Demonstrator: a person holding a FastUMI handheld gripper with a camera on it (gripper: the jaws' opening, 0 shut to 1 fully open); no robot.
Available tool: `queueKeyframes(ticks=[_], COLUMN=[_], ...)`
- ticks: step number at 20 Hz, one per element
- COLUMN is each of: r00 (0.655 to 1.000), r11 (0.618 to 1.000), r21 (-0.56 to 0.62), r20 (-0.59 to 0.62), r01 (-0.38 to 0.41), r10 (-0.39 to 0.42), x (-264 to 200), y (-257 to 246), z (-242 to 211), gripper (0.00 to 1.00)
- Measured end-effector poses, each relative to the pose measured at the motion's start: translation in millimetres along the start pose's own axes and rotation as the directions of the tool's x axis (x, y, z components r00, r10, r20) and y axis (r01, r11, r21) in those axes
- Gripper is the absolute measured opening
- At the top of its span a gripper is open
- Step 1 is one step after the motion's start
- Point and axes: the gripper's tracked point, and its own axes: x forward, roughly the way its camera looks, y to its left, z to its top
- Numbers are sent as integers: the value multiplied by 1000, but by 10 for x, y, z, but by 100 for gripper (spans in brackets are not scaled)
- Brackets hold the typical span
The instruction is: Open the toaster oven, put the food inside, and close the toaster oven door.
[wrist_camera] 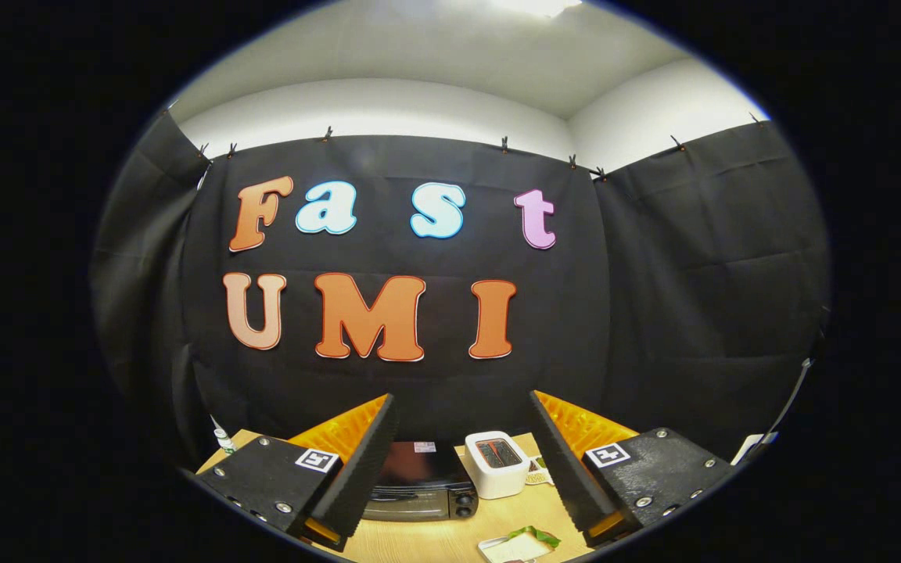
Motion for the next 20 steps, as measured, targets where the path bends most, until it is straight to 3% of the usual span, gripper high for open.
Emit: queueKeyframes(ticks=[4, 13, 17, 20], r00=[1000, 998, 995, 982], r11=[1000, 998, 995, 989], r21=[0, 28, 59, 92], r20=[28, -27, -57, -134], r01=[9, -55, -75, -118], r10=[-9, 56, 78, 130], x=[12, 206, 447, 647], y=[-52, 258, 470, 726], z=[79, -197, -519, -1021], gripper=[99, 99, 99, 99])
